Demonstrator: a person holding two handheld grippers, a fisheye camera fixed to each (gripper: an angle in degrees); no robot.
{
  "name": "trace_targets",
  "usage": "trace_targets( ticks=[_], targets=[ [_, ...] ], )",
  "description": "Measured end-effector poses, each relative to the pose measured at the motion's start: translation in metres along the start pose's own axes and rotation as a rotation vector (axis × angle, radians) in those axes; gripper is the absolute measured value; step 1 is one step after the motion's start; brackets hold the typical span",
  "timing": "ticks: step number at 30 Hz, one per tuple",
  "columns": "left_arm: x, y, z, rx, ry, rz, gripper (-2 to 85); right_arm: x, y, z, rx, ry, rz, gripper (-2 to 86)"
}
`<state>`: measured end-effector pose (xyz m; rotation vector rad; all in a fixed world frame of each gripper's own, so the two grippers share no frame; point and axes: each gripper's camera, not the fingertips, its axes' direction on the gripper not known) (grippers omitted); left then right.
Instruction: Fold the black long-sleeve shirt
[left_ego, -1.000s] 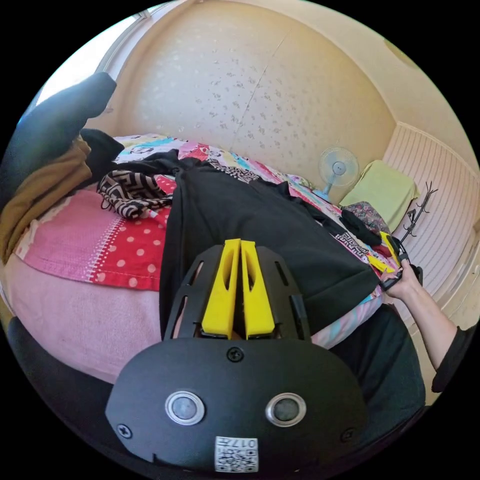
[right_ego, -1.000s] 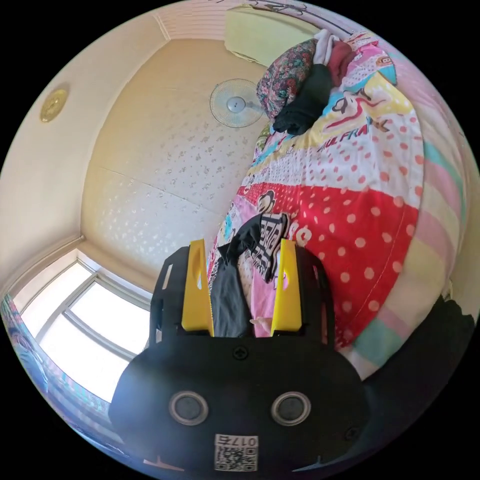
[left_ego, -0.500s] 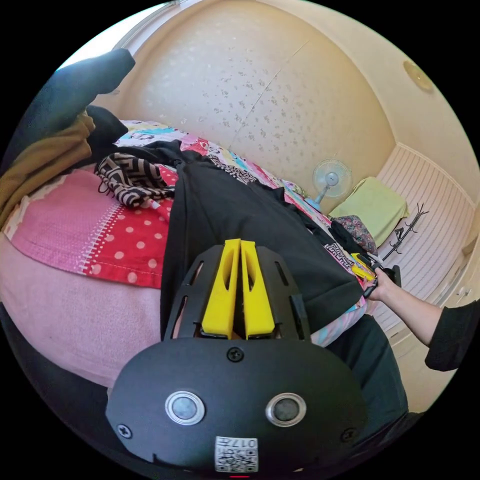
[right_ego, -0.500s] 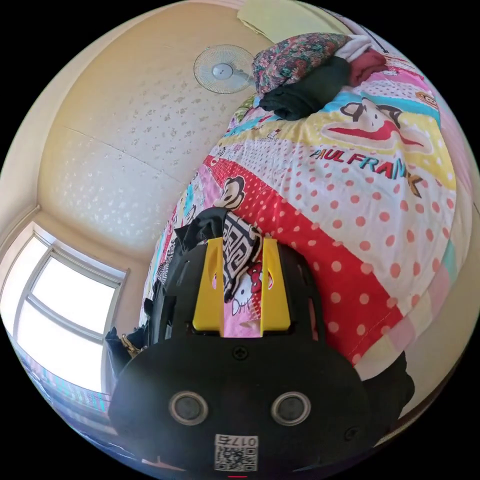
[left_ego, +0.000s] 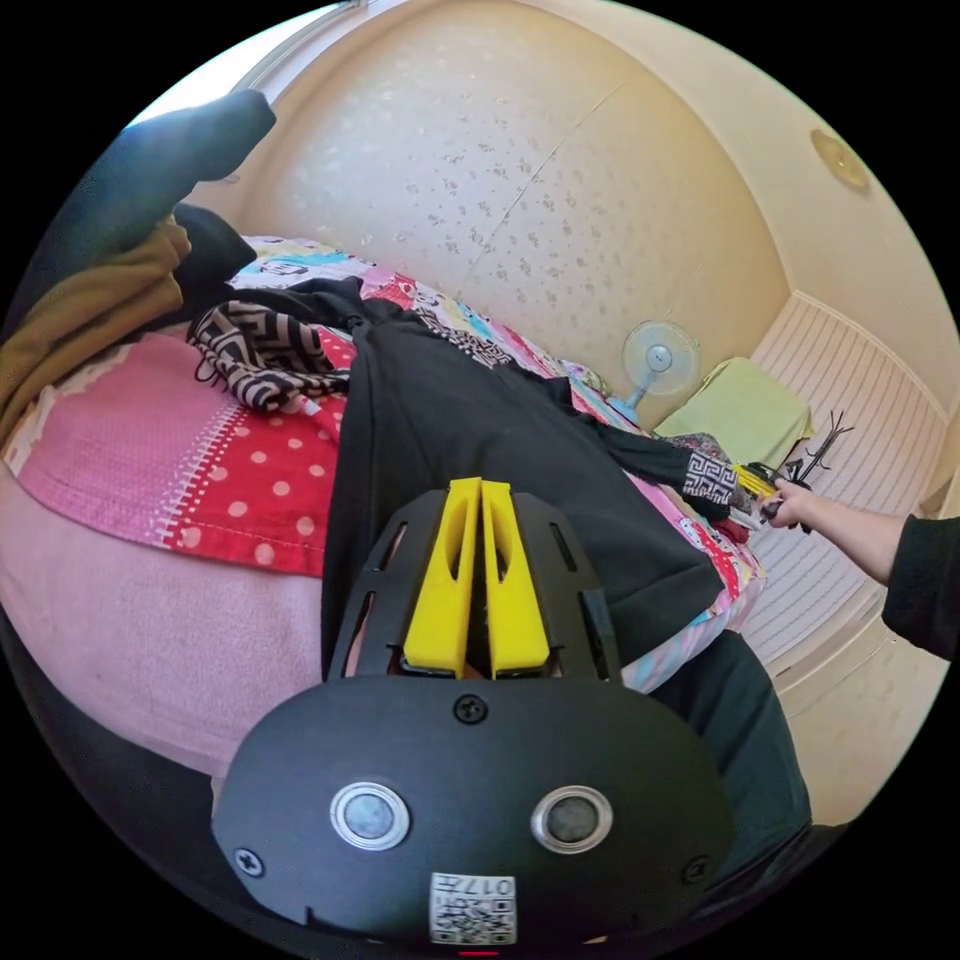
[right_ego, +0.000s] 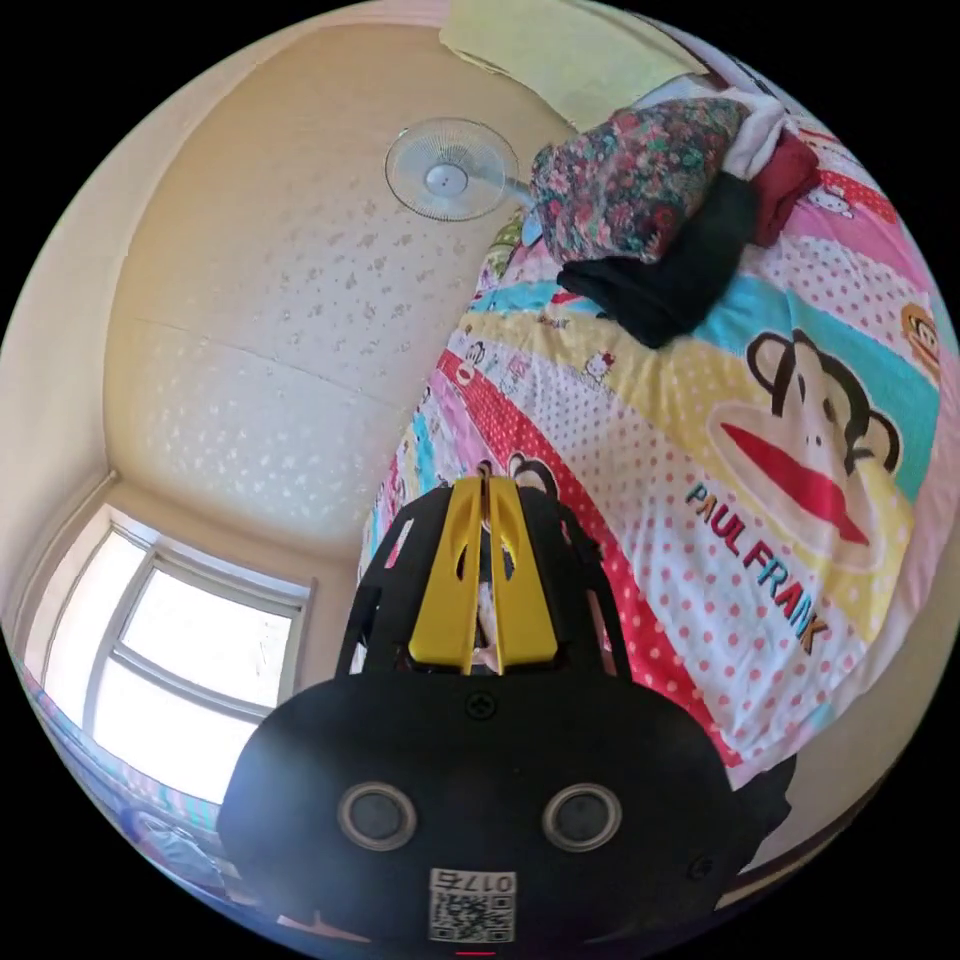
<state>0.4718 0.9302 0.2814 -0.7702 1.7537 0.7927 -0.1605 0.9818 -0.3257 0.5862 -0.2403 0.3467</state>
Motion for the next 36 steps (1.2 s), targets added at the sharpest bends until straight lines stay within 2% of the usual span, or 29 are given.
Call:
trace_targets(
  ticks=[3,6,12,16,21,24,26,29,32,36],
  targets=[
    [0.0,0.0,0.001,0.001,0.0,0.004,-1.0,-0.058,-0.042,-0.014,0.031,-0.033,-0.087,1.4],
    [-0.002,0.0,0.002,0.0,0.004,0.002,-1.0,-0.113,-0.072,-0.013,-0.033,0.022,-0.22,1.4],
    [-0.003,-0.002,0.007,-0.013,-0.004,-0.005,-1.0,-0.125,-0.077,0.016,-0.2,0.25,-0.299,1.4],
    [-0.004,-0.004,0.009,-0.017,-0.006,-0.015,-1.0,-0.15,-0.064,0.044,-0.223,0.255,-0.38,1.4],
    [-0.002,-0.005,0.01,-0.02,-0.028,-0.007,-0.9,-0.281,0.008,0.124,-0.275,-0.097,-0.624,1.6],
    [-0.001,-0.005,0.01,-0.02,-0.043,-0.001,-0.9,-0.34,0.078,0.189,-0.375,-0.278,-0.664,1.8],
    [-0.002,-0.006,0.011,-0.021,-0.046,-0.001,-0.9,-0.357,0.125,0.234,-0.453,-0.32,-0.661,2.0],
    [-0.006,-0.008,0.01,-0.026,-0.034,-0.017,-0.9,-0.345,0.208,0.31,-0.553,-0.35,-0.636,2.6],
    [-0.013,-0.011,0.01,-0.034,-0.009,-0.037,-0.9,-0.29,0.286,0.38,-0.702,-0.357,-0.58,3.9],
    [-0.023,-0.013,0.008,-0.04,0.032,-0.067,-0.9,-0.213,0.366,0.42,-0.916,-0.523,-0.405,7.2]
  ],
)
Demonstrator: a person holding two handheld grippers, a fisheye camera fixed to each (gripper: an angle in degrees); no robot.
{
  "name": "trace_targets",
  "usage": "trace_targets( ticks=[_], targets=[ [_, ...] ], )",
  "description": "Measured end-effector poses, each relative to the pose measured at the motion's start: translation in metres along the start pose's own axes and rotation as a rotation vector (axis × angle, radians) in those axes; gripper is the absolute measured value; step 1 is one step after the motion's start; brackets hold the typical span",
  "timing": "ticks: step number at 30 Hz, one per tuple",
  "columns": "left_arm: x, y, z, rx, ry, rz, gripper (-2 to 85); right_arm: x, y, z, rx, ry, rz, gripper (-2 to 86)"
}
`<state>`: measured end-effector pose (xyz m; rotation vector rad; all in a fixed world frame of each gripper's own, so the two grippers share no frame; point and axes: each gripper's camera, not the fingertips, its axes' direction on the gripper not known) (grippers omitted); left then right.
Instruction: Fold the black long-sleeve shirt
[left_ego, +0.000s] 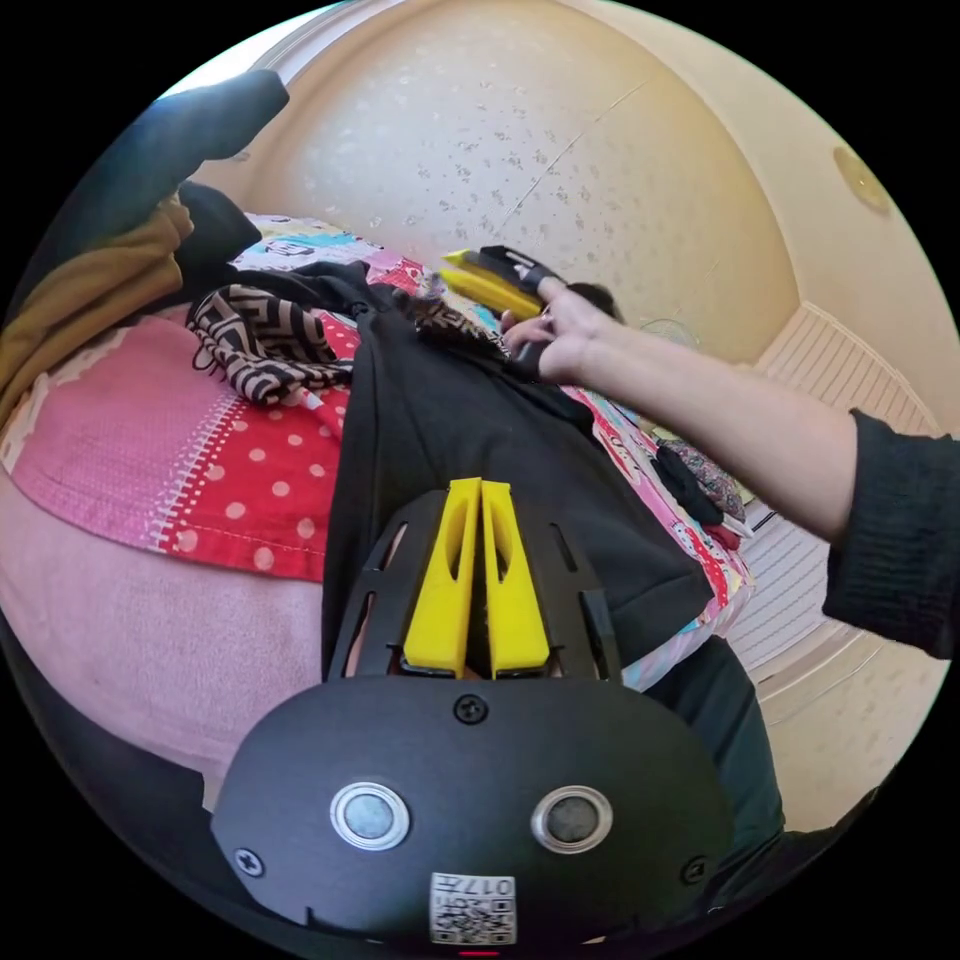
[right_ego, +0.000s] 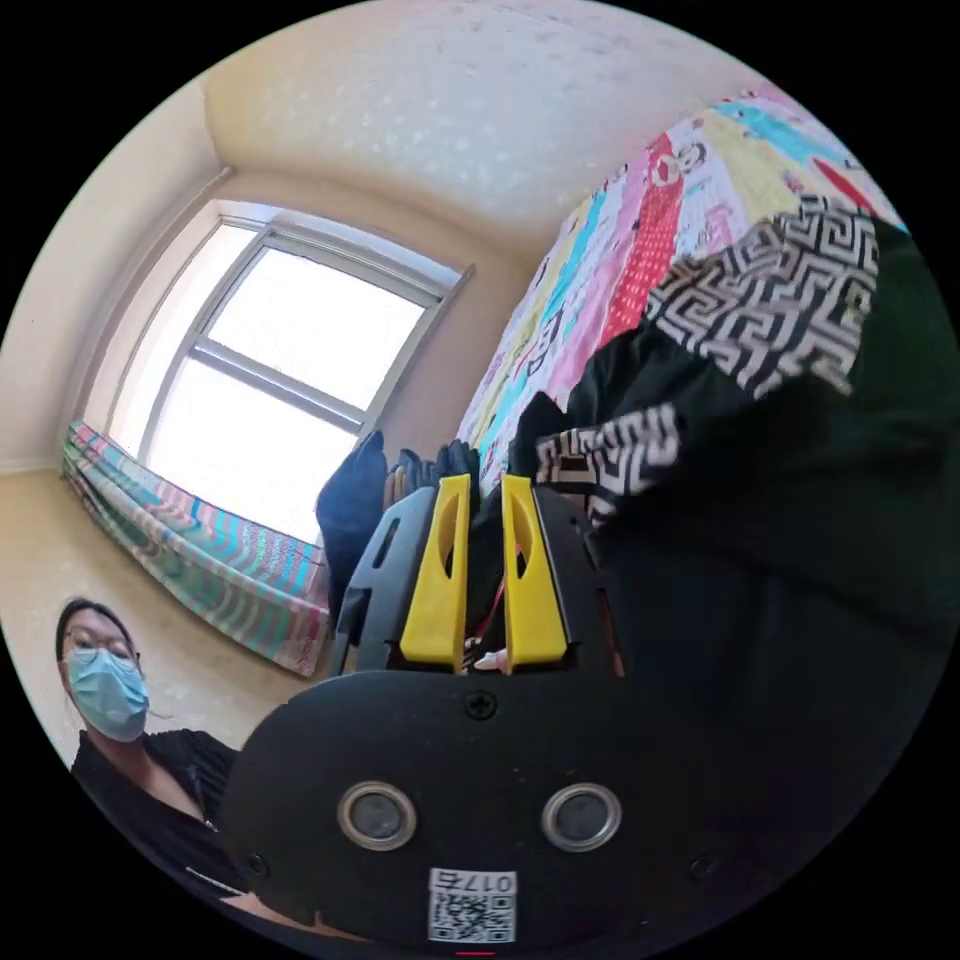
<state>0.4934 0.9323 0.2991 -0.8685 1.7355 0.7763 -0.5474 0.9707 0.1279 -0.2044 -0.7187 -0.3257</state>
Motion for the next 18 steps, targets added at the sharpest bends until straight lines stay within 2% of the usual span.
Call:
trace_targets(
  ticks=[4,7,9,12,15,18],
  targets=[
    [-0.008,-0.005,0.0,-0.012,0.018,-0.038,-0.9,-0.006,0.01,-0.004,-0.065,-0.027,-0.077,9.3],
    [-0.011,-0.007,0.0,-0.017,0.015,-0.051,-0.9,-0.046,-0.01,-0.048,-0.045,0.178,-0.256,9.9],
    [-0.012,-0.009,0.0,-0.017,0.014,-0.055,-0.9,-0.065,-0.027,-0.08,-0.042,0.444,-0.347,10.7],
    [-0.014,-0.01,-0.001,-0.016,0.01,-0.058,-0.9,-0.057,-0.04,-0.101,-0.12,0.701,-0.345,11.7],
    [-0.016,-0.011,-0.002,-0.011,0.009,-0.052,-0.9,-0.04,-0.037,-0.1,-0.205,0.834,-0.334,12.1],
    [-0.019,-0.012,-0.004,-0.008,0.017,-0.054,-0.9,-0.025,-0.029,-0.087,-0.291,0.875,-0.318,11.0]
  ],
)
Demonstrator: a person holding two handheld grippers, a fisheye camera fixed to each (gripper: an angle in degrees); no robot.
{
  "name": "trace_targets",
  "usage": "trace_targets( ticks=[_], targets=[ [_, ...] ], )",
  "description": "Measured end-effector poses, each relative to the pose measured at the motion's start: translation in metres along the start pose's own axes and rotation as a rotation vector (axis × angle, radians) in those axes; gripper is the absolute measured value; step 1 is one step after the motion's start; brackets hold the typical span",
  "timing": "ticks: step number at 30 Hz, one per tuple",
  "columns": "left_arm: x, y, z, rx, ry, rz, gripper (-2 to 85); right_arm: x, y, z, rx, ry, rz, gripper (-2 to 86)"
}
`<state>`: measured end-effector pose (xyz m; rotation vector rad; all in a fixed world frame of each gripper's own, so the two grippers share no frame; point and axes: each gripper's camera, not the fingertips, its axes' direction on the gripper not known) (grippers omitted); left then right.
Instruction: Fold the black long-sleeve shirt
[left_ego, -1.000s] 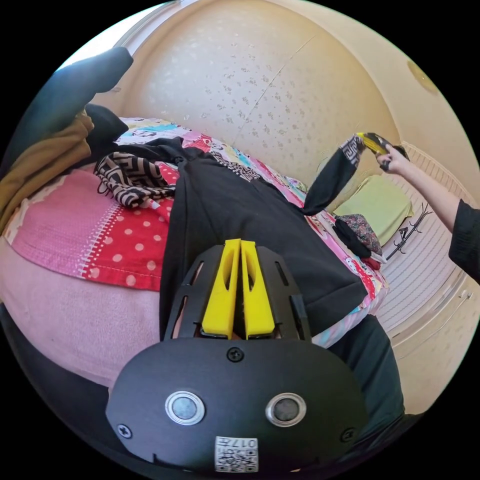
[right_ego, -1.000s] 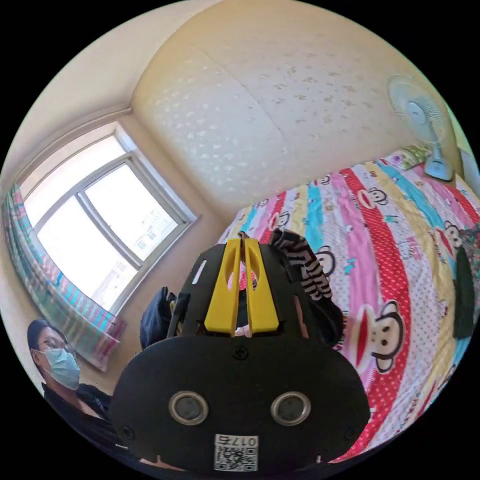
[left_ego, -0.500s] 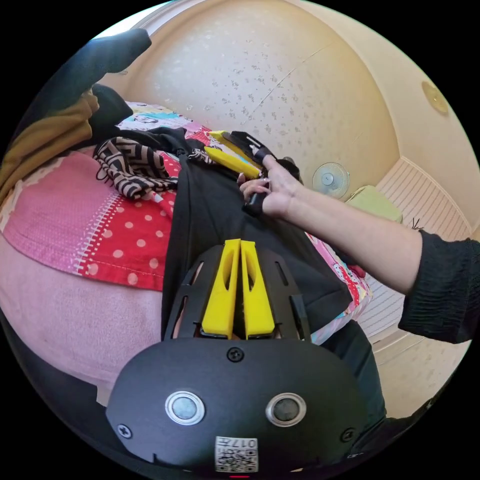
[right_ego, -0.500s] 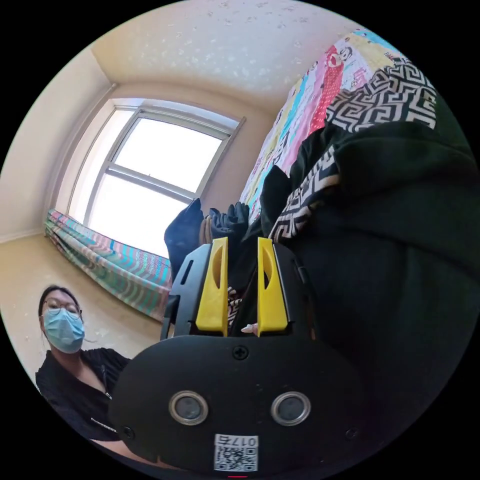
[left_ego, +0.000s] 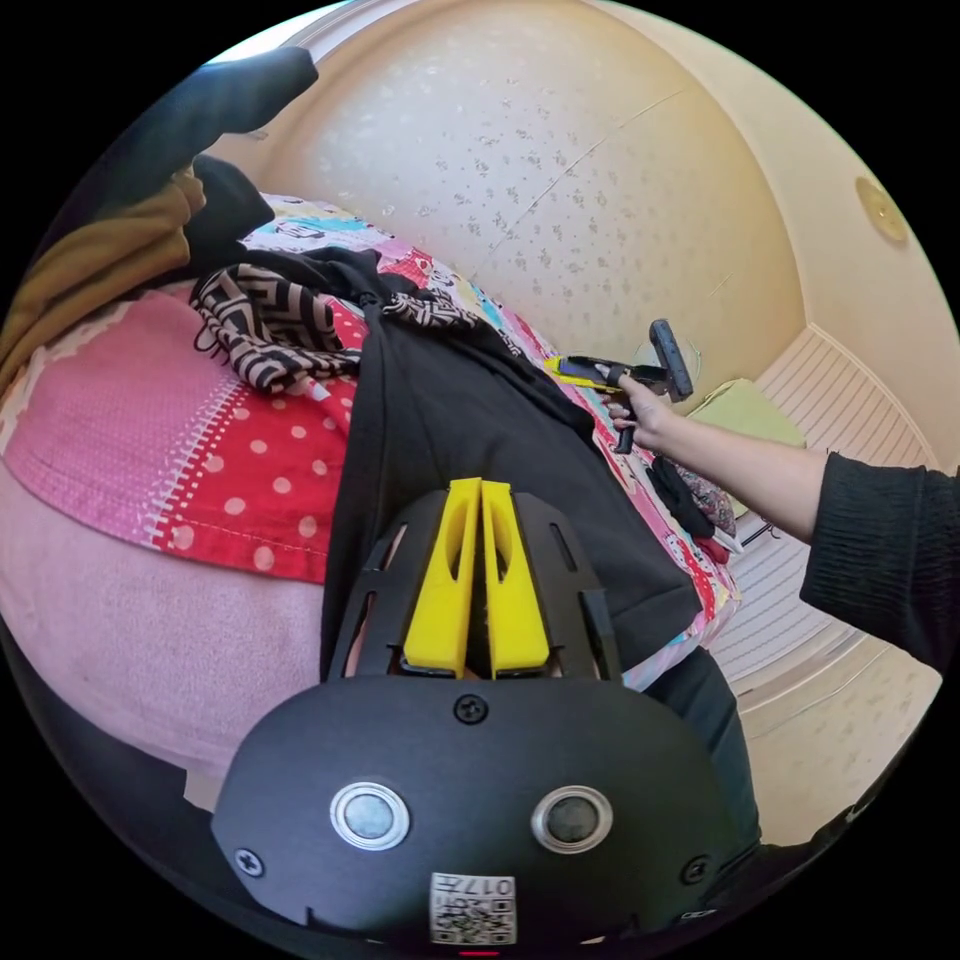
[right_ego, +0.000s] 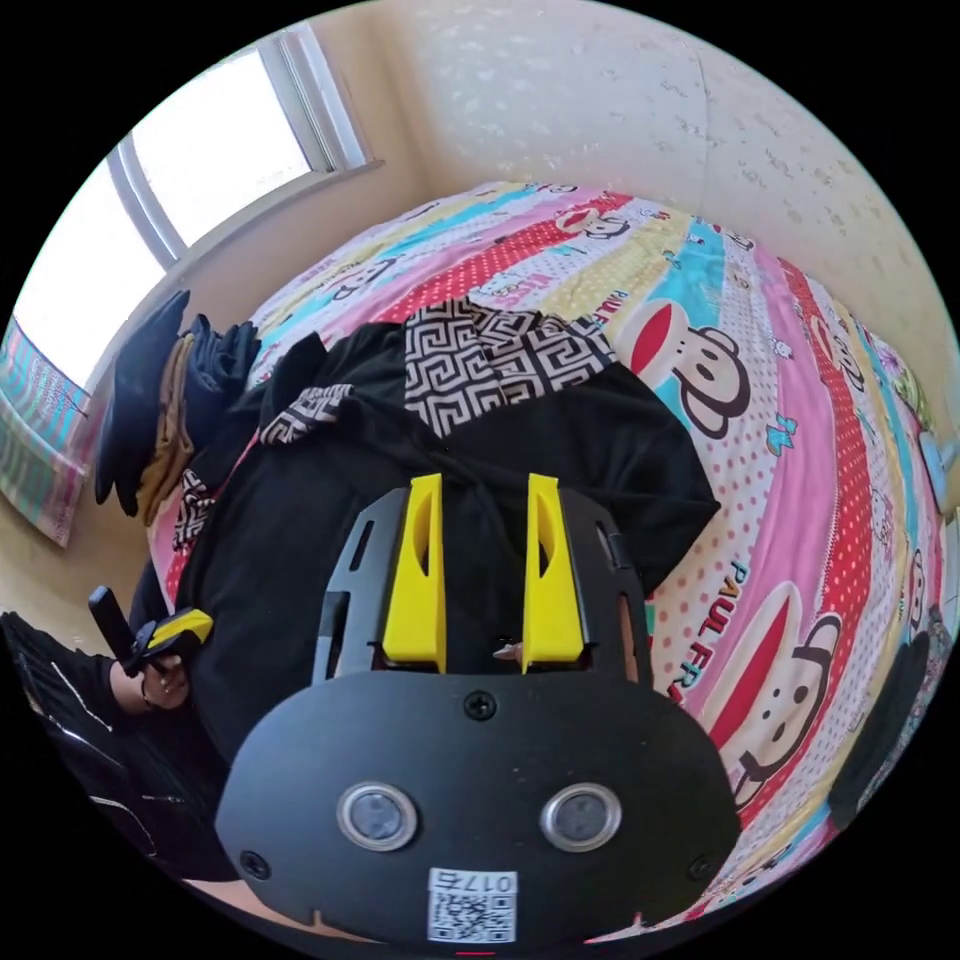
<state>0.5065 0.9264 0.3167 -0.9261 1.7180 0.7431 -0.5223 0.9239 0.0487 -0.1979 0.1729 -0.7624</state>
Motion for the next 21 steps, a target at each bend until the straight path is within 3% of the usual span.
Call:
trace_targets(
  ticks=[3,10,14,21],
  targets=[
    [0.0,-0.001,-0.001,0.007,-0.009,0.011,-0.9,-0.006,0.001,0.013,-0.071,0.023,-0.002,7.6],
    [-0.003,-0.007,-0.004,0.01,-0.008,0.008,-0.9,-0.056,0.019,-0.031,0.027,-0.02,-0.195,2.7],
    [-0.002,-0.01,-0.005,0.012,-0.025,0.016,-0.8,-0.09,0.081,-0.034,0.101,-0.037,-0.253,2.2],
    [0.0,-0.02,-0.014,0.013,-0.013,0.023,2.7,-0.081,0.15,0.004,0.197,0.022,-0.116,2.3]
  ],
)
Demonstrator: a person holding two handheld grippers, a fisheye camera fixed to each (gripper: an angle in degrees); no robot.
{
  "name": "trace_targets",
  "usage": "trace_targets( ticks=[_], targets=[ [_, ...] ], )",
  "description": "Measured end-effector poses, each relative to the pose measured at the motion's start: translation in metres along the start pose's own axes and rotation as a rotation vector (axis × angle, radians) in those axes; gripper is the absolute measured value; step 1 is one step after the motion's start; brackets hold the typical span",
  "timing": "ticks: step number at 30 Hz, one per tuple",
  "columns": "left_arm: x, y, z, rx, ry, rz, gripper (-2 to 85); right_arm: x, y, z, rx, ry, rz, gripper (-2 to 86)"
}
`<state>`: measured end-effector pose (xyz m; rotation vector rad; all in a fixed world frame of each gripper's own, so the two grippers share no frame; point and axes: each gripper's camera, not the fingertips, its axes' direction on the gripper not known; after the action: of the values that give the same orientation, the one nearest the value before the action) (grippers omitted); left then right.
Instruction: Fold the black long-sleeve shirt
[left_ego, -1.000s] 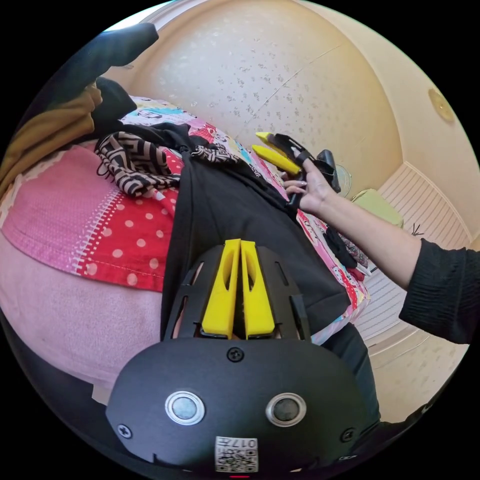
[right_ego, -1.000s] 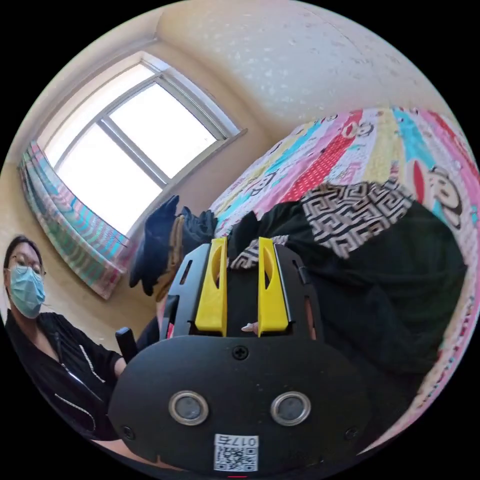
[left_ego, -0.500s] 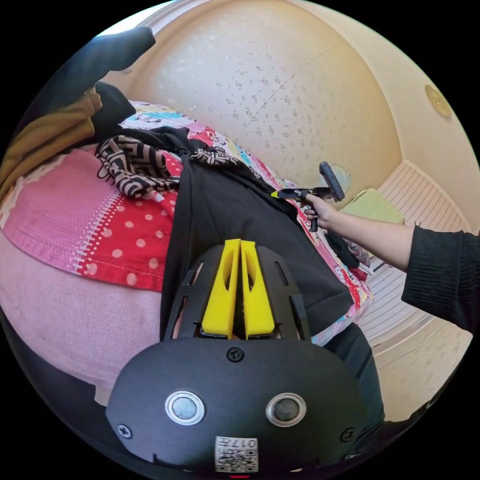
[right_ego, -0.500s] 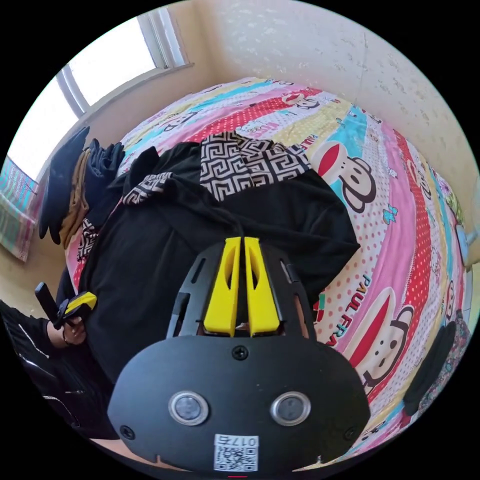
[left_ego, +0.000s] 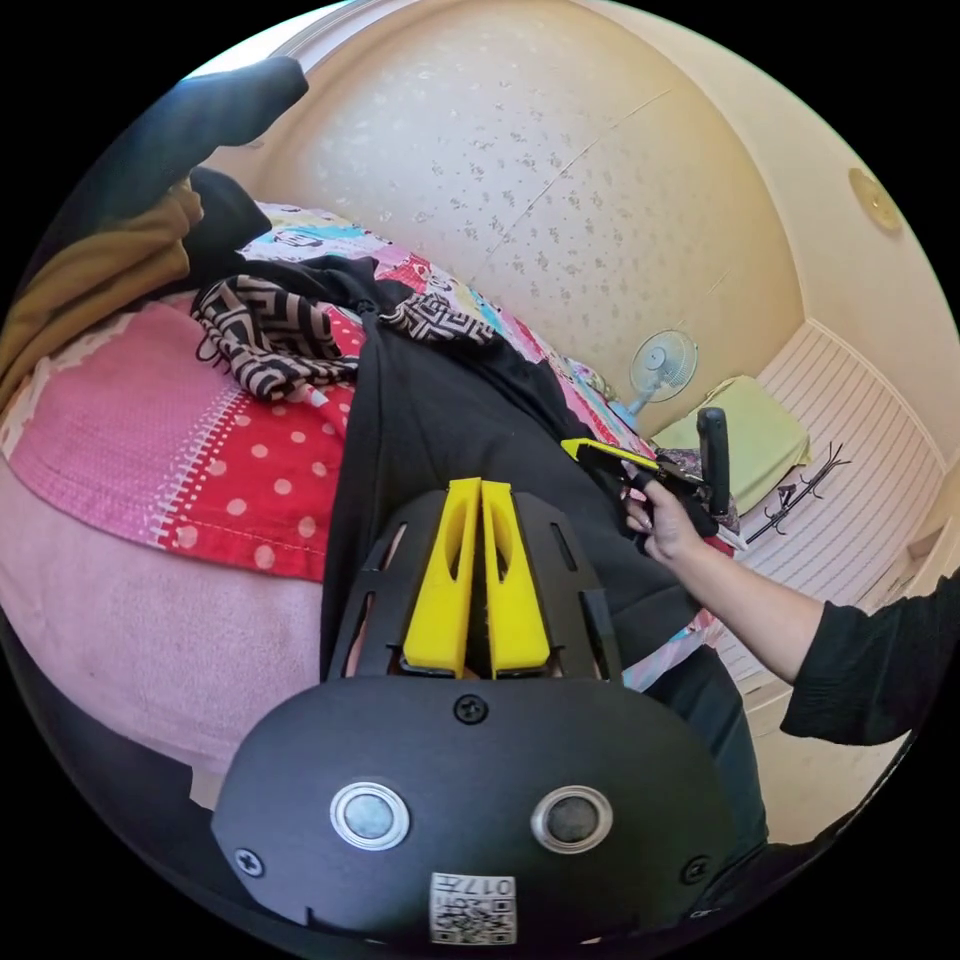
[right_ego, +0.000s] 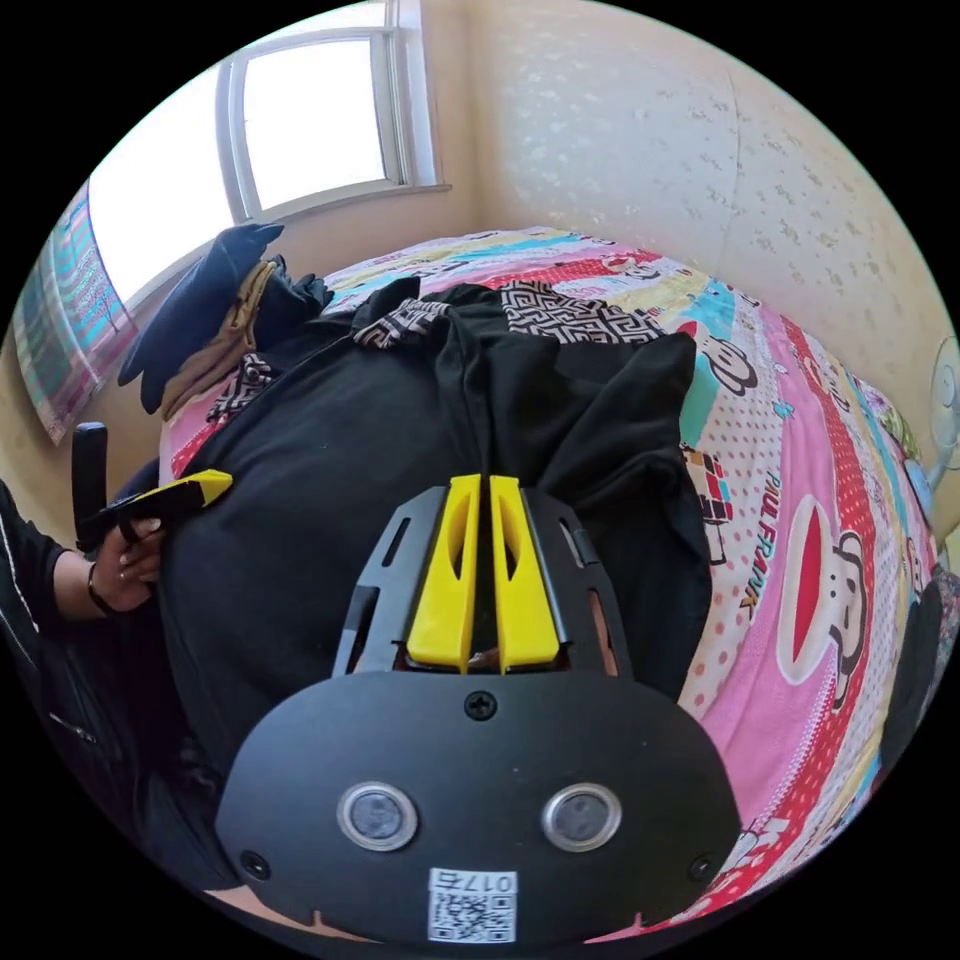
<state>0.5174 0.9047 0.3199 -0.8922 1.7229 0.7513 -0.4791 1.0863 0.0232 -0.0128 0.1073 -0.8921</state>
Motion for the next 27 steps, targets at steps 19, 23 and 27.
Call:
trace_targets(
  ticks=[19,23,27],
  targets=[
    [-0.044,-0.343,0.139,-0.416,-0.195,0.03,11.0,0.09,0.042,0.002,0.07,-0.375,0.112,1.5],
    [-0.035,-0.353,0.166,-0.477,-0.256,0.085,10.5,0.102,0.05,-0.001,0.092,-0.41,0.118,1.4],
    [-0.034,-0.346,0.183,-0.51,-0.28,0.06,6.9,0.113,0.058,-0.005,0.115,-0.429,0.123,1.4]
  ],
)
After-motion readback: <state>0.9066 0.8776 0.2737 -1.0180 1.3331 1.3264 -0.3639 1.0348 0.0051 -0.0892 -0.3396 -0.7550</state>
